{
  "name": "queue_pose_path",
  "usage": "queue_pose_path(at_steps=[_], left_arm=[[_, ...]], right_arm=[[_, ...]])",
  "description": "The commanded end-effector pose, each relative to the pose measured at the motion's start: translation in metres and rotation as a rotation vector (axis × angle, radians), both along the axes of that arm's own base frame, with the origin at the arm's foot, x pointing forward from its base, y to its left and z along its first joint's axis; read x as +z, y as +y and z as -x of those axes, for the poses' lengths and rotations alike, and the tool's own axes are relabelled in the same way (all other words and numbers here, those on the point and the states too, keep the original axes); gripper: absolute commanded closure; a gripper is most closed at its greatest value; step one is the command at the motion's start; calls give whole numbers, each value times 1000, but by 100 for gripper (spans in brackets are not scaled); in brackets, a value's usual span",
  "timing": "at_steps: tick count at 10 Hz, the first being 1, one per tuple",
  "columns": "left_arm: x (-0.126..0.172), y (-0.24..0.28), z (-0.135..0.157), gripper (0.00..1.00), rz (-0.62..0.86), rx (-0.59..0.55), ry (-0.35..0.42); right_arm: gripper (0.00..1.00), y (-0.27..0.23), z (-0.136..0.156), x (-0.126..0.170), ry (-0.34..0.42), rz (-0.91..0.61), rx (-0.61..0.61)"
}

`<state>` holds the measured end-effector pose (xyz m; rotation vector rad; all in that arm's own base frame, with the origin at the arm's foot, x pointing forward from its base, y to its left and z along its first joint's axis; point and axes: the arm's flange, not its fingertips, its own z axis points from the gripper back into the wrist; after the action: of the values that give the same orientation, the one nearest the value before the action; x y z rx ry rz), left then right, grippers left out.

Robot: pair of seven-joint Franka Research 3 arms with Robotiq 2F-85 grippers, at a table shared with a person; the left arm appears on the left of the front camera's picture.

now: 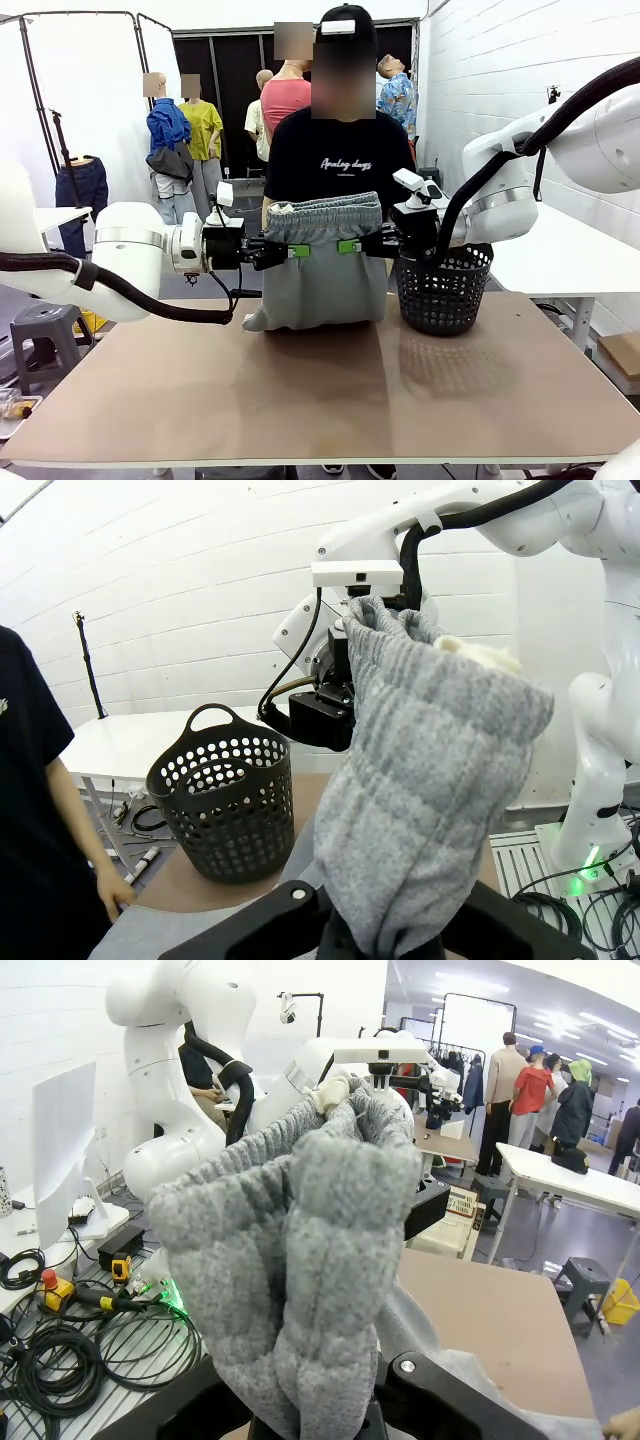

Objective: Fold the training pants.
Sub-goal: Release the ends of the Training pants and then grab the overlapped ends.

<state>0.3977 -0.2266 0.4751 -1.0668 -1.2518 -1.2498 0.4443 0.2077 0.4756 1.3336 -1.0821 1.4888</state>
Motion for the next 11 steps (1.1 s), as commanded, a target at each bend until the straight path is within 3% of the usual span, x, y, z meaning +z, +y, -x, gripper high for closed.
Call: queue_pose_path(at_steps=[1, 11], left_arm=[[2, -1, 0, 100, 2, 1, -3], [2, -1, 0, 100, 2, 1, -3]], right_arm=[[100, -2, 3, 0, -8, -15, 9], [100, -2, 3, 0, -8, -15, 9]])
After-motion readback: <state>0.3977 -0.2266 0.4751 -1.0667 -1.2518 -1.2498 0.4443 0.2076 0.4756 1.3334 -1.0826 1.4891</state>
